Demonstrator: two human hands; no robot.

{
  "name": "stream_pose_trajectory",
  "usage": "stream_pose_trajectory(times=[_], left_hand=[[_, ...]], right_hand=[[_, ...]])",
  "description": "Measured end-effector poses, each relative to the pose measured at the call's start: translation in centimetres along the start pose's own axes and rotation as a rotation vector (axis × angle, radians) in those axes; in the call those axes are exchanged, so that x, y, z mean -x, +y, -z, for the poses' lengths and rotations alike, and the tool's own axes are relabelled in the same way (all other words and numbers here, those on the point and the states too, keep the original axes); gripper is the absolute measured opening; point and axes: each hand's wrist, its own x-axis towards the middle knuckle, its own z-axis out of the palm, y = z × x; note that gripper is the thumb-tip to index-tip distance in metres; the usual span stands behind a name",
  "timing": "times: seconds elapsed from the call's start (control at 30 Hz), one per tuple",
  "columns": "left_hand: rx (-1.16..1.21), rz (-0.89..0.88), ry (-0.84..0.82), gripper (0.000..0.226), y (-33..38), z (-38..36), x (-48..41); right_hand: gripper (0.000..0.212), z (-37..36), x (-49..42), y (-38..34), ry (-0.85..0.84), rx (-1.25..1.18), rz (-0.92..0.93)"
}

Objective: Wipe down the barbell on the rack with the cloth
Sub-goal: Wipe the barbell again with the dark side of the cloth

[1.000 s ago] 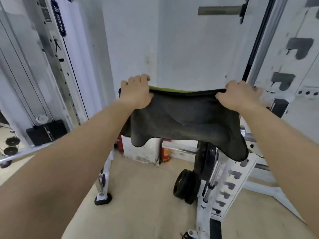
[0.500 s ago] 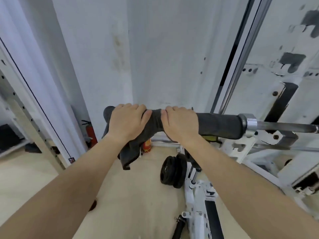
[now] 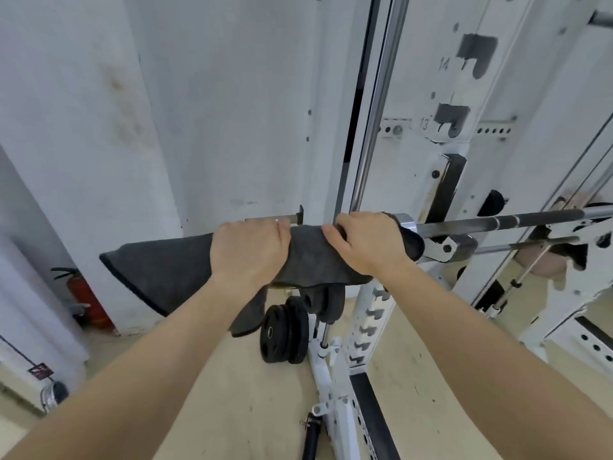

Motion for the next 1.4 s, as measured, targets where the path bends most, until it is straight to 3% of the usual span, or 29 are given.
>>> stream_pose_trajectory(times=[0.13, 0.2, 0.27, 0.3, 0.43, 0.57, 0.67, 0.77, 0.87, 0.97, 1.03, 1.1, 1.17, 1.23, 1.3, 1.4], left_hand=[[-0.023, 0.020, -0.004, 0.046, 0.7, -0.3, 0.1], [-0.052, 0.019, -0.017, 0.044, 0.8, -0.4, 0.5], [-0.073, 0.024, -0.036, 0.044, 0.9, -0.5, 0.4], [-0.080, 0.021, -0.062, 0.044, 1.1, -0.4, 0.3], [-0.021, -0.026, -0.130, 0.054, 2.5, 0.1, -1.8], [0.142, -0.079, -0.356, 0.046, 4.8, -0.1, -5.3], [-0.021, -0.092, -0.141, 0.040, 6.0, -0.2, -3.7], [-0.039, -0.036, 0.025, 0.043, 6.4, -0.6, -1.6], [-0.076, -0.068, 0.029, 0.046, 6.1, -1.5, -1.1], [-0.064, -0.123, -0.067, 0.038, 6.2, -0.3, -2.2], [0.136, -0.120, -0.251, 0.039, 5.8, 0.0, -4.6], [0.319, -0.056, -0.476, 0.050, 5.5, -0.4, -6.9], [0.171, -0.131, -0.409, 0.043, 5.9, -0.9, -6.5], [0.022, -0.155, -0.145, 0.042, 6.4, -0.7, -4.6], [-0.017, -0.153, -0.052, 0.039, 6.9, -0.2, -2.6], [-0.030, -0.240, -0.095, 0.029, 6.4, -0.1, -3.1]], right_hand=[[0.075, 0.6, -2.0, 1.3, -0.208, -0.057, 0.023], [0.073, 1.2, -3.4, 1.4, -0.388, -0.142, 0.021], [0.068, 1.5, -4.0, 1.6, -0.464, -0.221, 0.009], [0.068, 1.4, -3.8, 1.7, -0.421, -0.210, 0.020], [0.054, -0.1, -0.8, 1.7, 0.027, -0.049, 0.087], [0.044, -1.6, 1.4, 3.2, 0.211, 0.011, 0.205], [0.054, -1.0, 1.2, 3.1, 0.165, 0.066, 0.154], [0.074, 1.3, -1.5, 3.1, -0.131, -0.014, 0.106], [0.077, 2.3, -3.8, 3.6, -0.336, -0.119, 0.117], [0.074, 1.2, -2.7, 3.9, -0.165, -0.043, 0.158], [0.066, -0.1, -0.5, 4.1, 0.044, 0.046, 0.187], [0.058, -0.7, 1.3, 3.9, 0.138, 0.085, 0.183], [0.064, -0.1, 0.6, 3.7, 0.066, 0.032, 0.166], [0.071, 1.4, -1.7, 3.6, -0.152, -0.049, 0.150], [0.067, 2.2, -3.4, 3.6, -0.283, -0.167, 0.138], [0.064, 1.3, -2.7, 3.6, -0.170, -0.127, 0.144]])
